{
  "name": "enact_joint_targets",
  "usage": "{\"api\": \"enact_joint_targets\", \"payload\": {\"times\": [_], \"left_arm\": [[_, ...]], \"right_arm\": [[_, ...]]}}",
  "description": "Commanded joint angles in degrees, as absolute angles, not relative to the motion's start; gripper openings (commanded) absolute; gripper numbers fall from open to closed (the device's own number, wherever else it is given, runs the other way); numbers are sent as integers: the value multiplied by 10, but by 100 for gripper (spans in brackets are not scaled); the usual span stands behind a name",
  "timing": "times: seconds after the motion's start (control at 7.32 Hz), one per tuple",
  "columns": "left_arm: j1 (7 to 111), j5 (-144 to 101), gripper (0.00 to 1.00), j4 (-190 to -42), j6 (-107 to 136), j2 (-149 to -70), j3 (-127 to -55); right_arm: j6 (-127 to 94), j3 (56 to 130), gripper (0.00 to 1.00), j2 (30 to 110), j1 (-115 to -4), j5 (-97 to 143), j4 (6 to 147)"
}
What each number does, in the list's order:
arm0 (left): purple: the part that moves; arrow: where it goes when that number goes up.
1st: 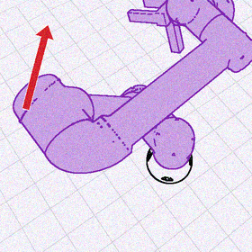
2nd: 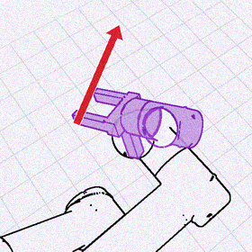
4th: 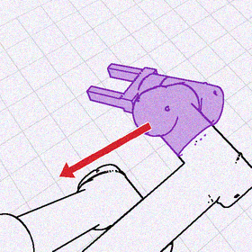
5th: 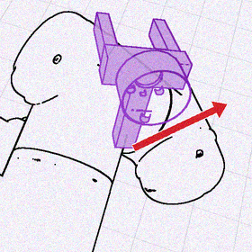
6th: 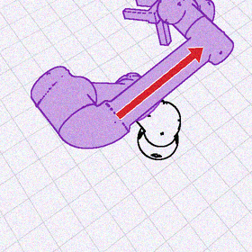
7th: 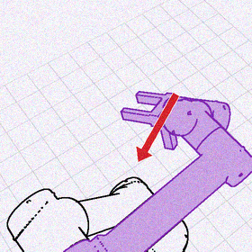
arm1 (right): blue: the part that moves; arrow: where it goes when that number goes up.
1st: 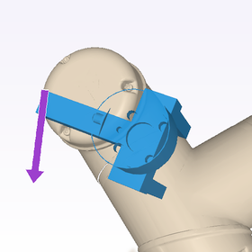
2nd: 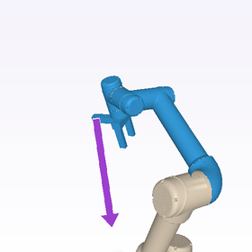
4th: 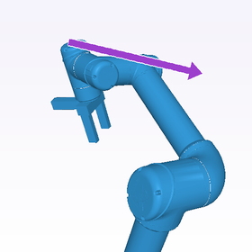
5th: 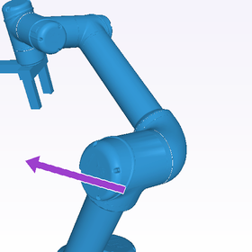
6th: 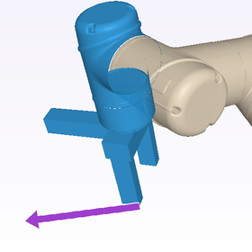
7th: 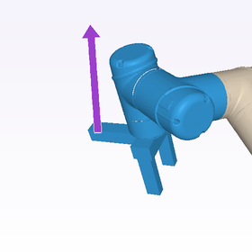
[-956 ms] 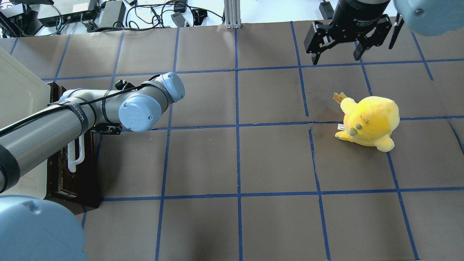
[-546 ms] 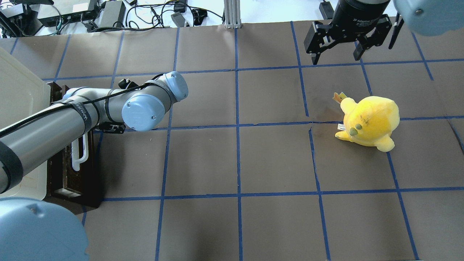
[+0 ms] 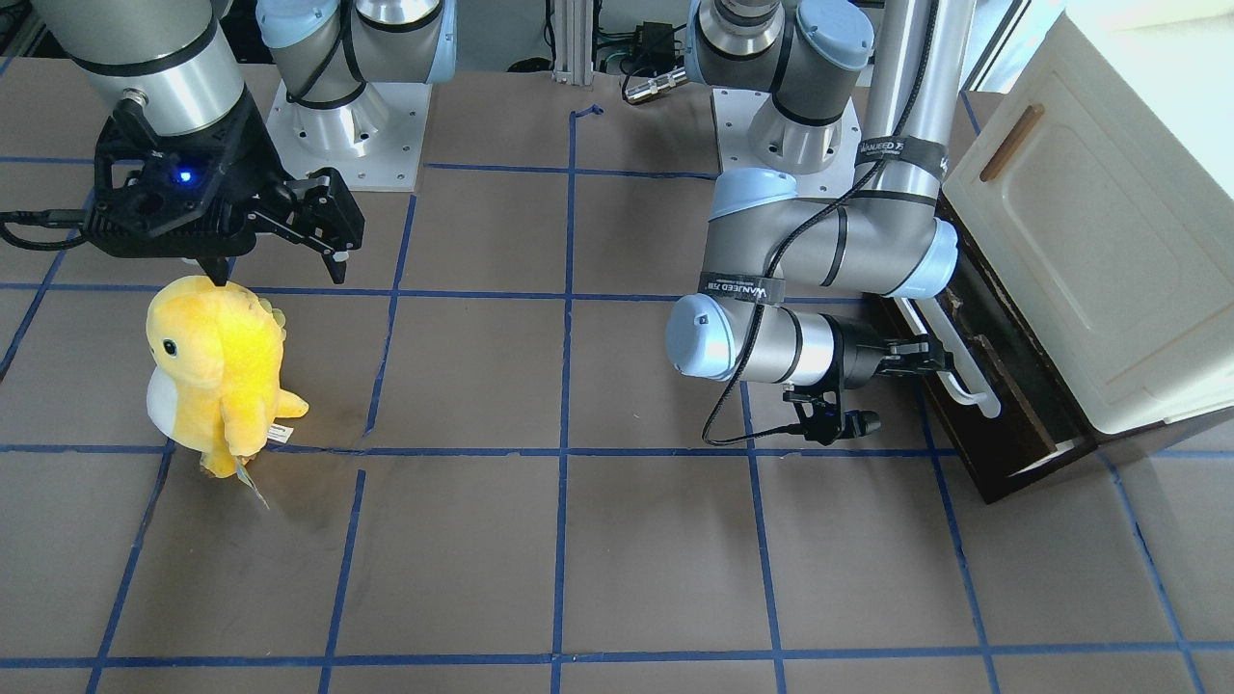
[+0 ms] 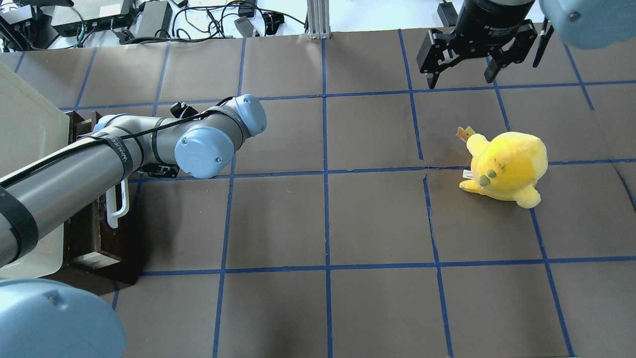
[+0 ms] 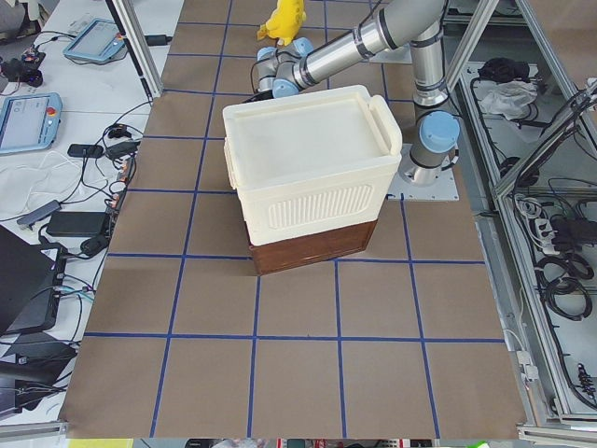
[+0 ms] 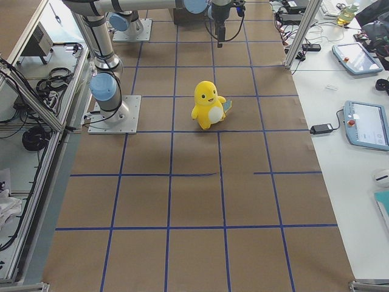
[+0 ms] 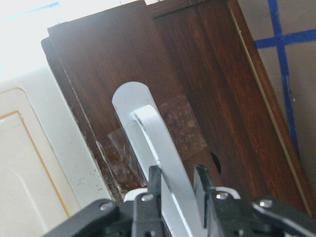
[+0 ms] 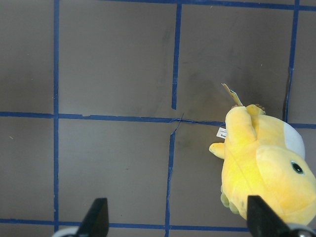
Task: Pull drawer sideways
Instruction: 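Pull the handle with the left gripper, sliding the drawer out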
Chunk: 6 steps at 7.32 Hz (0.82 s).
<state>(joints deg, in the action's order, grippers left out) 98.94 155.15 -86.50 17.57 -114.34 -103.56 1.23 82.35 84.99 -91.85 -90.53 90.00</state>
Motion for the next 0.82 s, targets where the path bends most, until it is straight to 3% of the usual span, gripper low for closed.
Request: {"api": "enact_joint_targets", "payload": {"times": [0.0,0.41,0.55,0.68], "left_arm": [[1000,1544,19,-861,176,-1146,-1034],[1002,1543,20,-861,176,-1149,-1034],[1002,1544,58,-860,184,-1150,-1036],[1002,1546,78,-858,183,-1151,-1037]], "right_arm": [[12,824,100,850,-918,-905,900],[12,824,100,850,-918,-905,900],[12,824,100,850,-918,-905,900],[12,824,100,850,-918,-905,900]]}}
